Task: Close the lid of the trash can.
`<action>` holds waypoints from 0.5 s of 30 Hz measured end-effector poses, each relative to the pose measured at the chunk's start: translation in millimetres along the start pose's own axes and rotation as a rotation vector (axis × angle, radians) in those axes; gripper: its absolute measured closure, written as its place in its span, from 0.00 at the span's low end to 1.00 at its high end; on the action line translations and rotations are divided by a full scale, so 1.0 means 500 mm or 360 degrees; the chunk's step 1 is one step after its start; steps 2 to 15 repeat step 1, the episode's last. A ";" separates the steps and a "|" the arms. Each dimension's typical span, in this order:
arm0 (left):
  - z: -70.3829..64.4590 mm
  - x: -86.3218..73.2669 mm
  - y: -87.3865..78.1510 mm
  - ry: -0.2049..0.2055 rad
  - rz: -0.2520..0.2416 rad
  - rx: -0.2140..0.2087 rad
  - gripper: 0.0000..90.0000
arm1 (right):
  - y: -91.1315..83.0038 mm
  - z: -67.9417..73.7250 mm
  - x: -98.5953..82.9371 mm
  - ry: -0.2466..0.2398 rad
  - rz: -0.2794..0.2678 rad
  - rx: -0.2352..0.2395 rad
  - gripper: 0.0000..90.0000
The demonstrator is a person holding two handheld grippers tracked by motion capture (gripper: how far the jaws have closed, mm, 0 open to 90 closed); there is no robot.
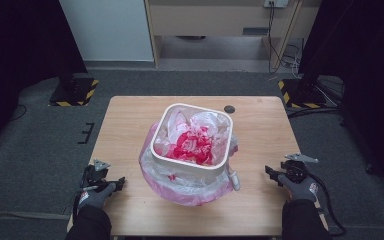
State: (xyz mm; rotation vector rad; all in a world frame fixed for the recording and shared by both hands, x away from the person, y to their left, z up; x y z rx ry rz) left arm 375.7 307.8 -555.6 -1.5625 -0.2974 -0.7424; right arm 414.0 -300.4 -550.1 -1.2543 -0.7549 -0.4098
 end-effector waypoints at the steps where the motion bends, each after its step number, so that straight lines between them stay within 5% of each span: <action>1: 0.001 0.000 0.001 -0.0011 -0.0002 -0.0002 0.10 | 0.002 -0.003 -0.002 -0.0012 0.0010 -0.0007 0.31; 15: 0.001 0.000 0.001 -0.0011 -0.0002 -0.0002 0.10 | 0.002 -0.003 -0.002 -0.0012 0.0010 -0.0007 0.31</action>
Point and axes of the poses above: each handheld gripper's, and its own axes: y roughly forward along the jaws, x roughly out of its top, z roughly to its left, the point moved 4 cm from there along y, roughly forward along the jaws, and after that the axes turned 2 degrees about z, right-handed, at the moved point
